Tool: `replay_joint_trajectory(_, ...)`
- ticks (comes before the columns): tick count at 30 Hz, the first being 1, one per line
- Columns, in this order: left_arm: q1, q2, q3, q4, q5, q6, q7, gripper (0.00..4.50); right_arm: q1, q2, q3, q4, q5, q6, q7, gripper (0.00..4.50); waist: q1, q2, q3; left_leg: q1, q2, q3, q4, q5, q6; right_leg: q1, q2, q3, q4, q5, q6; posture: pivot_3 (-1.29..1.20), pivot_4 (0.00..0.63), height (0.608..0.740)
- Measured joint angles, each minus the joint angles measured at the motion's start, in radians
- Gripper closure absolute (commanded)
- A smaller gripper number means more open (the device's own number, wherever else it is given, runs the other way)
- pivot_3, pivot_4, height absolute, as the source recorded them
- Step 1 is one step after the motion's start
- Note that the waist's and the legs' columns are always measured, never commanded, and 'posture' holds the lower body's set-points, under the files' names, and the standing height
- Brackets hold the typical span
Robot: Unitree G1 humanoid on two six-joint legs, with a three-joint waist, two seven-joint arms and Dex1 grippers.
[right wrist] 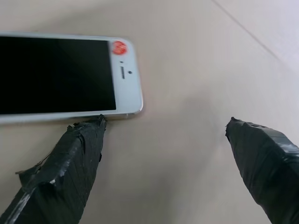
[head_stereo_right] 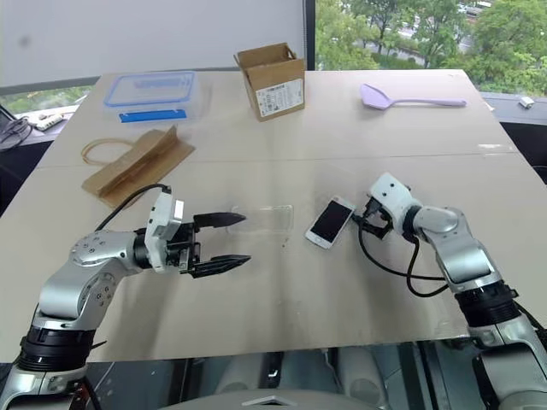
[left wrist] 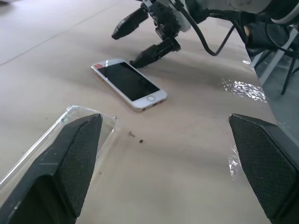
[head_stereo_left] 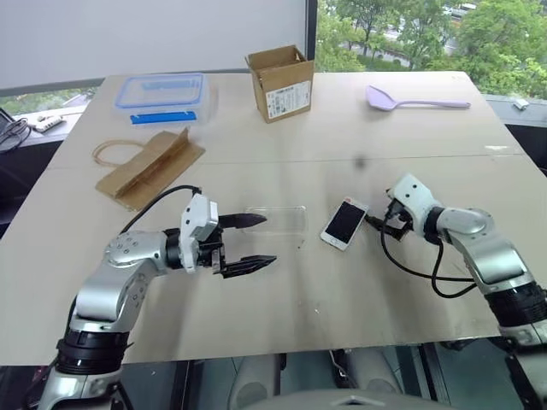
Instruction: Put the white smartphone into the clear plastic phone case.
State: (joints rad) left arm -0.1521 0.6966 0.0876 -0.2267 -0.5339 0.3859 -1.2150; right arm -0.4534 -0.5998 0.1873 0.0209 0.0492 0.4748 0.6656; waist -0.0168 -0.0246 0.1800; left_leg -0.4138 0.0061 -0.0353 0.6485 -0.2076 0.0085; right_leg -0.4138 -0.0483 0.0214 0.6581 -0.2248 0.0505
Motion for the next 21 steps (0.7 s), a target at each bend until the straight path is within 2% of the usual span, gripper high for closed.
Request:
replay_joint_trajectory(8,-0.023,0.007,-0.024,-0.018,0.002,0.022,0.043,0.06,-0.029,0.032,-0.001,0.071,-0.039,-0.092,0.009,0.0,0.0,0.0,0.0,0.0,0.0,0.0,0.0,0.0,0.0,0.0,0.0,0.0,0.0,0.001,-0.001,0.0,0.15,0.74)
replay_joint_trajectory(12,-0.043,0.008,-0.034,-0.018,0.002,0.024,0.048,0.06,-0.02,0.032,-0.056,0.004,0.073,0.078,0.067,0.0,0.001,0.001,0.0,-0.001,0.0,0.0,-0.001,0.0,0.0,0.0,0.0,0.0,0.0,0.001,-0.001,0.0,0.15,0.74)
replay_joint_trajectory(15,-0.065,0.013,-0.052,-0.014,0.002,0.035,0.053,0.06,0.008,0.029,-0.136,-0.195,0.209,0.304,0.077,0.0,0.002,0.001,0.001,-0.001,0.0,-0.002,-0.002,0.0,0.0,0.0,0.0,-0.001,0.0,0.001,-0.001,0.0,0.15,0.74)
replay_joint_trajectory(21,-0.111,0.013,-0.066,0.001,0.011,0.046,0.061,0.06,0.076,0.153,-0.141,-0.418,0.254,0.585,-0.11,0.0,0.002,0.001,0.001,-0.001,0.0,-0.002,-0.002,0.0,0.0,-0.001,0.0,-0.001,0.0,-0.001,0.001,0.0,0.15,0.74)
